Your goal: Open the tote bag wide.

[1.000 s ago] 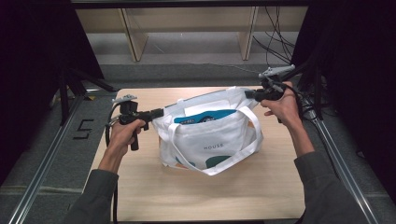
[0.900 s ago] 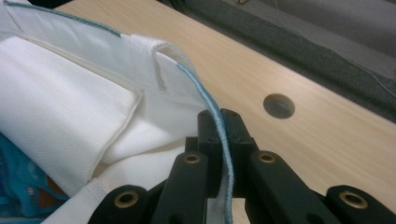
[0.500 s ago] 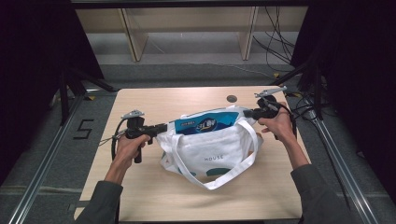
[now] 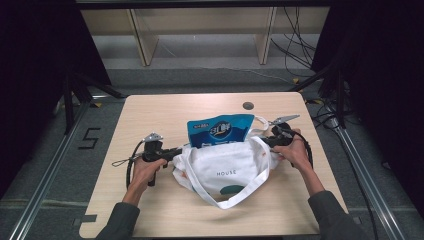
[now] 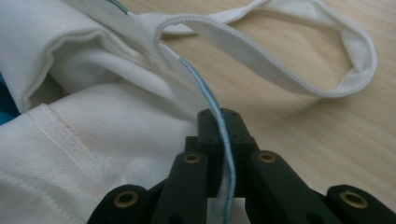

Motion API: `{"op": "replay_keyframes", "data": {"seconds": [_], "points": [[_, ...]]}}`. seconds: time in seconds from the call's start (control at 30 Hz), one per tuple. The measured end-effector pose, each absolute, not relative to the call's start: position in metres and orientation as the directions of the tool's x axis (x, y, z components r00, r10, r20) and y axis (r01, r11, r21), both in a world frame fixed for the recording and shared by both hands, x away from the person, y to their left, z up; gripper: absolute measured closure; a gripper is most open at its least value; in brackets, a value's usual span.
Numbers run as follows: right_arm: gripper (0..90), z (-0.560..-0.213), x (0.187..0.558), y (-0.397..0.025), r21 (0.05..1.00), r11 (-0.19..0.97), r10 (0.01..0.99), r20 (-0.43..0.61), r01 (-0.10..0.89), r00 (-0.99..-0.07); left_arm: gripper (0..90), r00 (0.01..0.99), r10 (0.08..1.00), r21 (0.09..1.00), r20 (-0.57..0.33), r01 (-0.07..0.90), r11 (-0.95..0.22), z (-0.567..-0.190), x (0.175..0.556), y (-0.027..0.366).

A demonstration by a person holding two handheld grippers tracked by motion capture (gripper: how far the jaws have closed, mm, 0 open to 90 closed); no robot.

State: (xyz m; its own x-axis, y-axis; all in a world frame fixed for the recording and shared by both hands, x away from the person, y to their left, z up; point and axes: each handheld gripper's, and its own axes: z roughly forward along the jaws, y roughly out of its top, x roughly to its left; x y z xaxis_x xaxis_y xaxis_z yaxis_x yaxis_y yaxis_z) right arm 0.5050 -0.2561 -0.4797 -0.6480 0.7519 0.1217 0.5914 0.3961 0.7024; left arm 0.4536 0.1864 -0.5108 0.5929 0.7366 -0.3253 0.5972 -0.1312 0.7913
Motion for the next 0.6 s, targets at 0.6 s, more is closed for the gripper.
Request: {"op": "replay_keyframes", "data": {"seconds": [0.6], "points": [[71.0,-0.441,0.480,-0.268,0.769,0.338,0.752,0.125,0.542,-0.647,77.7,0.574,0.750,0.792,-0.330,0.600,-0.111,-0.512,0.450,0.187]]}}
